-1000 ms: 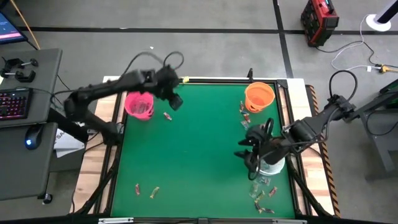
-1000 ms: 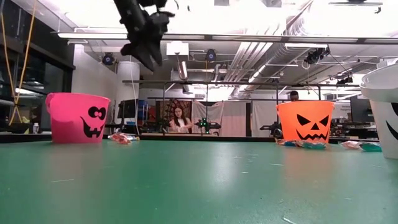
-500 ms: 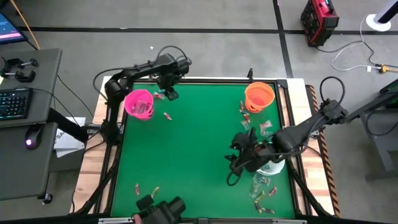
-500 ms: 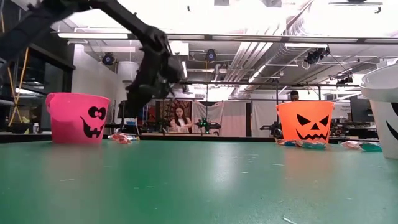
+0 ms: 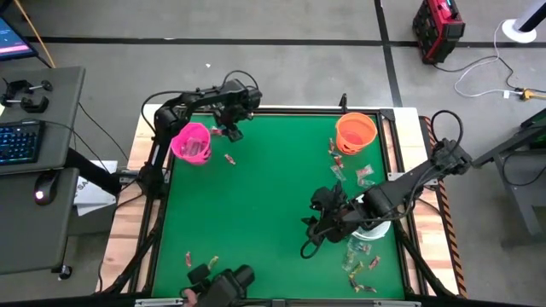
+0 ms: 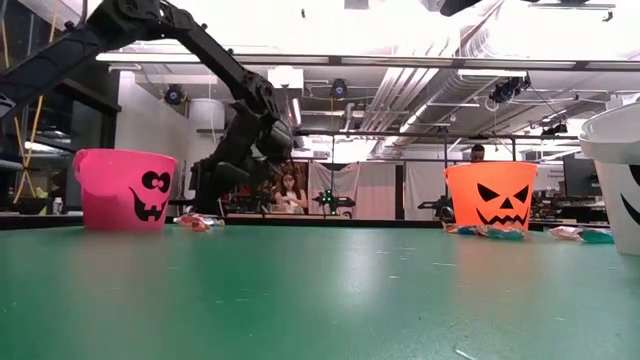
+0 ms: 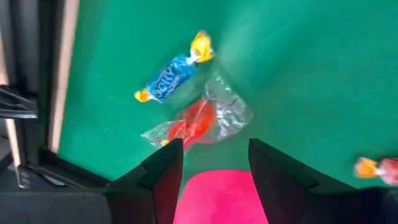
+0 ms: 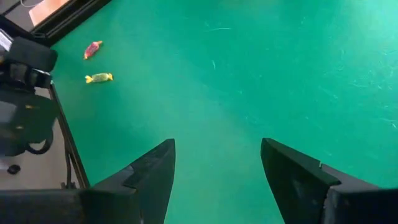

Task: Sort candy by brand, put in halloween buckets
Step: Put the orange gummy into the white bucket, then put the blue gummy into the white bucket

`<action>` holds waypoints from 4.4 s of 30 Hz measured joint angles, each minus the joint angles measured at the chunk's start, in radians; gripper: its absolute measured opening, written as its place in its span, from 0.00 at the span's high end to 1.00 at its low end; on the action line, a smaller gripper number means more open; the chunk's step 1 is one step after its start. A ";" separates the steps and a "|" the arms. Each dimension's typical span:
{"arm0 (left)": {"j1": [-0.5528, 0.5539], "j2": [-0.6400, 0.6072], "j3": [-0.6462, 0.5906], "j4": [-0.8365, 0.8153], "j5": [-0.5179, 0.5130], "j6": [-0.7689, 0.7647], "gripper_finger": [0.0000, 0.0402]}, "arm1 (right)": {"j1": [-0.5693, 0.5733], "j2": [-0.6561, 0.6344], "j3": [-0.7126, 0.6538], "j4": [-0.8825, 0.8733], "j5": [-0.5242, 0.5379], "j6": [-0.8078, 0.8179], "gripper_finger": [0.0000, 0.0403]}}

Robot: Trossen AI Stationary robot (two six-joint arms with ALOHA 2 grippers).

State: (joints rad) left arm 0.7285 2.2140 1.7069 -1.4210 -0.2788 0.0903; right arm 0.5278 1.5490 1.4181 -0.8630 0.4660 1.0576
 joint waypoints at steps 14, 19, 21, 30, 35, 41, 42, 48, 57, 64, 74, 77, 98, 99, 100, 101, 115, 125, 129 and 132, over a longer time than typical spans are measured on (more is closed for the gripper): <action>0.000 0.025 -0.042 0.039 -0.022 0.054 0.79 | 0.000 0.000 0.000 0.008 -0.002 -0.011 0.43; -0.019 -0.015 0.004 0.057 -0.018 0.069 0.97 | 0.000 0.000 0.000 0.013 -0.002 -0.030 0.43; -0.030 -0.043 0.035 0.057 -0.003 0.069 0.99 | 0.000 -0.005 0.000 0.020 -0.003 -0.044 0.43; -0.154 -0.296 0.035 0.316 0.357 -0.083 1.00 | 0.000 -0.090 0.090 0.054 0.094 -0.228 0.43; -0.327 -0.404 -0.038 0.557 0.444 -0.174 1.00 | 0.002 -0.129 0.214 0.042 0.246 -0.403 0.43; -0.586 -0.409 -0.118 0.870 0.463 -0.318 1.00 | 0.002 -0.141 0.371 -0.023 0.370 -0.565 0.43; -0.629 -0.404 -0.133 0.956 0.465 -0.344 1.00 | 0.001 -0.141 0.390 -0.032 0.380 -0.576 0.43; -0.808 -0.282 -0.162 1.412 0.449 -0.468 1.00 | 0.001 -0.140 0.451 -0.069 0.445 -0.614 0.43; -0.857 -0.028 -0.034 1.678 0.477 -0.558 1.00 | 0.001 -0.136 0.453 -0.083 0.447 -0.586 0.43; -0.831 0.125 0.167 1.675 0.484 -0.470 1.00 | -0.003 -0.136 0.453 -0.092 0.448 -0.565 0.43; -0.813 0.277 0.358 1.576 0.457 -0.377 0.83 | -0.005 -0.136 0.453 -0.092 0.459 -0.561 0.43; -0.812 0.278 0.362 1.524 0.455 -0.342 0.71 | -0.005 -0.135 0.452 -0.092 0.459 -0.563 0.43; -0.624 -0.163 0.052 0.969 0.592 -0.247 0.48 | -0.061 -0.164 0.448 -0.715 0.546 0.124 0.43; -0.617 -0.212 -0.031 1.025 0.593 -0.266 0.48 | -0.069 -0.171 0.424 -0.712 0.526 0.205 0.43; -0.613 -0.260 -0.115 1.084 0.593 -0.286 0.49 | -0.081 -0.195 0.375 -0.672 0.516 0.203 0.43; -0.607 -0.313 -0.203 1.151 0.593 -0.312 0.50 | -0.087 -0.216 0.326 -0.640 0.493 0.191 0.43; -0.659 -0.922 -0.961 1.802 0.339 -0.731 0.51 | -0.634 -0.267 -0.271 -0.365 -0.263 0.073 0.43; -0.710 -1.072 -0.973 1.825 0.298 -0.716 0.51 | -0.809 -0.110 -0.459 -0.148 -0.468 -0.143 0.43; -0.738 -1.102 -0.973 1.849 0.296 -0.715 0.51 | -0.809 -0.041 -0.475 -0.087 -0.459 -0.168 0.43; -0.752 -1.110 -0.973 1.847 0.297 -0.715 0.51 | -0.809 0.011 -0.481 -0.058 -0.459 -0.173 0.43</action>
State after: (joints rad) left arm -0.0233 1.1035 0.7341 0.4256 0.0179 -0.6247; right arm -0.2813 1.5603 0.9371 -0.9209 0.0071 0.8842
